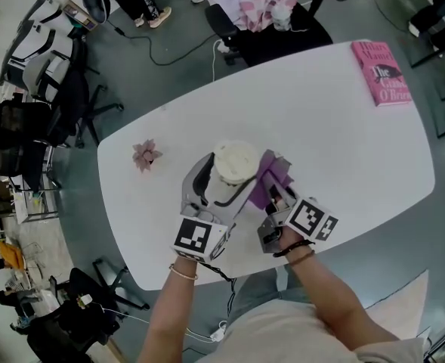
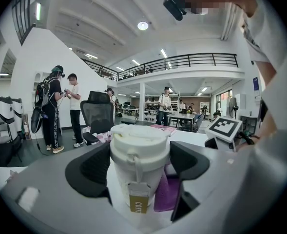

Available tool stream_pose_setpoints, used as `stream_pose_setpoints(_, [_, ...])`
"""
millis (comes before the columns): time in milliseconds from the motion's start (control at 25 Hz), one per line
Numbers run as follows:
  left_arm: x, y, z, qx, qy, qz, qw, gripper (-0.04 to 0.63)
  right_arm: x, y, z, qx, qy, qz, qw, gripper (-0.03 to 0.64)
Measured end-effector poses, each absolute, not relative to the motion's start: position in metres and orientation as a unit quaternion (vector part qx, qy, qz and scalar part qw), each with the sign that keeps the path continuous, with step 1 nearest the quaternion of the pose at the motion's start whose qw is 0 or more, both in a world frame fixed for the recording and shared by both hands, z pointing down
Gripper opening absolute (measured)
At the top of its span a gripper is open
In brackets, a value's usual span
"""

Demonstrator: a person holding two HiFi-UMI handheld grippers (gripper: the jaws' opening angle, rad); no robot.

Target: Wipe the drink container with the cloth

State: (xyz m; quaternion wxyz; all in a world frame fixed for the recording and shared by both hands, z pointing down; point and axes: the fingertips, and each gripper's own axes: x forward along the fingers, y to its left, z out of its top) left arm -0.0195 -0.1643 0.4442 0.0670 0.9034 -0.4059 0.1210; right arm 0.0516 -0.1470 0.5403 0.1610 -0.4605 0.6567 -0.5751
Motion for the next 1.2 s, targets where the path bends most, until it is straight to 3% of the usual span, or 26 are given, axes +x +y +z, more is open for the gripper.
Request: stream_pose_setpoints(1200, [-0.018,-0.162,0.444,0.903,-0.408,0.117,0.067,0.385,0.050,-0.143,0.599,-0.536,0.590,-0.602,0.027,0.069])
